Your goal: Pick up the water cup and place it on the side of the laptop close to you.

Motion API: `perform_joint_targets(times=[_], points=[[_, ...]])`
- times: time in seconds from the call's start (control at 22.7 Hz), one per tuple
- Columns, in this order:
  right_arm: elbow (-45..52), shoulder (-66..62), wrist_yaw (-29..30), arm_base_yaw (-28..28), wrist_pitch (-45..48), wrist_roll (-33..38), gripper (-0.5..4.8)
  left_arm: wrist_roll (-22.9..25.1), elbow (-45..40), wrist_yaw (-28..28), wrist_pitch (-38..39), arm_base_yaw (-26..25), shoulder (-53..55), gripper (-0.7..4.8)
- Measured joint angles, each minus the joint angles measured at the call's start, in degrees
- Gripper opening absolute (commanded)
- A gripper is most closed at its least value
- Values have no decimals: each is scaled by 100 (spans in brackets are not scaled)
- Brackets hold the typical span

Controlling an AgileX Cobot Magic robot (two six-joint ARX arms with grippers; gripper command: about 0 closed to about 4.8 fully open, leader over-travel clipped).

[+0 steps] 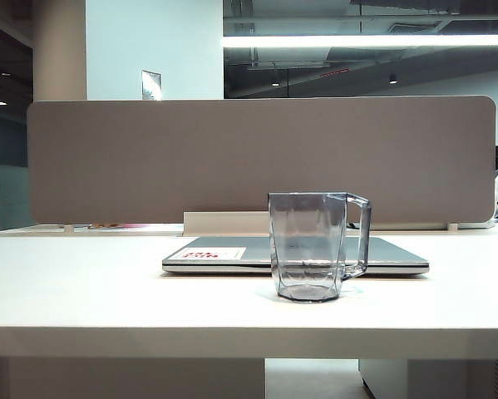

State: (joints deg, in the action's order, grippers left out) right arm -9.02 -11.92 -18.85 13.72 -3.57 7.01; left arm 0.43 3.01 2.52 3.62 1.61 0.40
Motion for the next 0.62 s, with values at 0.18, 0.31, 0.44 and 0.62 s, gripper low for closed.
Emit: perform_joint_targets(times=[0.18, 0.31, 0.44, 0.62], points=[[92, 227, -2, 0, -111, 0, -5, -17, 0, 4, -2, 0, -2, -4], [92, 586, -2, 0, -546, 11, -5, -116, 0, 4, 0, 0, 0, -3], [125, 901, -61, 0, -789, 70, -5, -133, 0, 4, 0, 0, 0, -4], [181, 1185, -109, -2, -863, 120, -5, -133, 0, 7, -15, 0, 0, -4]])
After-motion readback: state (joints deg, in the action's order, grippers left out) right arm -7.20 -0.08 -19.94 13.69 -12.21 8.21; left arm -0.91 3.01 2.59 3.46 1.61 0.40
